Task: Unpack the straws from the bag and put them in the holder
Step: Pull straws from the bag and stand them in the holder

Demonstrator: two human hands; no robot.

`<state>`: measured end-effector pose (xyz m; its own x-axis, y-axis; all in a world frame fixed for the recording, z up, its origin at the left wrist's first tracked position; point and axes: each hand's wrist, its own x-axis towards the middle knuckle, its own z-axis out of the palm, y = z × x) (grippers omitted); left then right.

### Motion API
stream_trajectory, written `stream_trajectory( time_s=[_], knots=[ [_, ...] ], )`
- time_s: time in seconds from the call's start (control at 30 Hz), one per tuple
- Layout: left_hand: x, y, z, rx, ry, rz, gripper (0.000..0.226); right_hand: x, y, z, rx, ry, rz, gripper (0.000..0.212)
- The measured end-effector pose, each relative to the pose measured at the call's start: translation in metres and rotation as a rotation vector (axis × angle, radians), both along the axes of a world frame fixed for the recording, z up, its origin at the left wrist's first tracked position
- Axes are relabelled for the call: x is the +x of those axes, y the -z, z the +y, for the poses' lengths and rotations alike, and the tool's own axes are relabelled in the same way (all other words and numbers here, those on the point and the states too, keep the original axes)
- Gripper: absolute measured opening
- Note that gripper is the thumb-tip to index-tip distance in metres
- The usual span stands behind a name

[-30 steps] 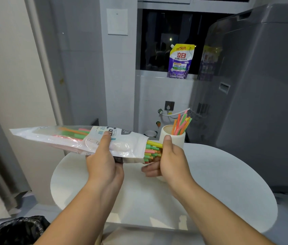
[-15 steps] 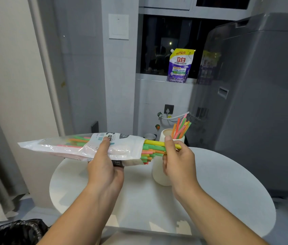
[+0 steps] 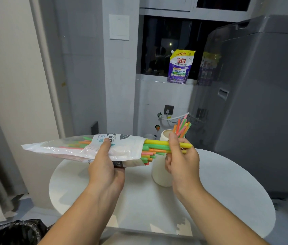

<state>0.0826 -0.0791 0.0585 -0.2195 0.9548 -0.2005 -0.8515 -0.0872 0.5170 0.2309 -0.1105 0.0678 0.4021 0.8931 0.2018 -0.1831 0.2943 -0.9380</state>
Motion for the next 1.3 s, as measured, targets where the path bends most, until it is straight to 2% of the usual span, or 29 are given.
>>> stream_trajectory(
  time_s=[0.13,0.37,0.5,0.6,0.7,0.93,1.03,1.2,1.3],
  knots=[
    [0.003,0.002,-0.001,0.000,0.024,0.013,0.043,-0.006,0.005,-0.001,-0.027,-0.098,0.084,0.029],
    [0.005,0.004,-0.002,0.002,0.057,0.000,0.043,-0.008,0.006,0.000,-0.025,-0.080,0.143,0.021],
    [0.008,0.002,-0.003,-0.018,0.077,-0.020,0.045,-0.009,0.008,0.003,-0.007,-0.073,0.212,0.040],
    [0.008,0.002,-0.002,-0.011,0.080,-0.019,0.046,-0.012,0.013,0.006,0.010,-0.051,0.135,0.045],
    [0.010,0.004,-0.003,-0.006,0.099,-0.006,0.046,-0.012,0.012,0.007,0.010,-0.080,0.108,0.036],
    [0.011,0.002,-0.006,-0.020,0.101,-0.025,0.042,-0.013,-0.001,0.002,-0.052,-0.092,-0.024,0.049],
    [0.010,0.000,-0.007,-0.029,0.124,-0.042,0.040,-0.014,-0.005,0.002,-0.006,-0.086,0.037,0.052],
    [0.004,-0.003,-0.006,-0.047,0.112,-0.082,0.036,-0.013,-0.023,-0.002,0.046,-0.171,0.313,0.050],
    [0.004,-0.005,-0.007,-0.058,0.100,-0.079,0.035,-0.011,-0.025,-0.001,0.035,-0.193,0.398,0.052]
  ],
)
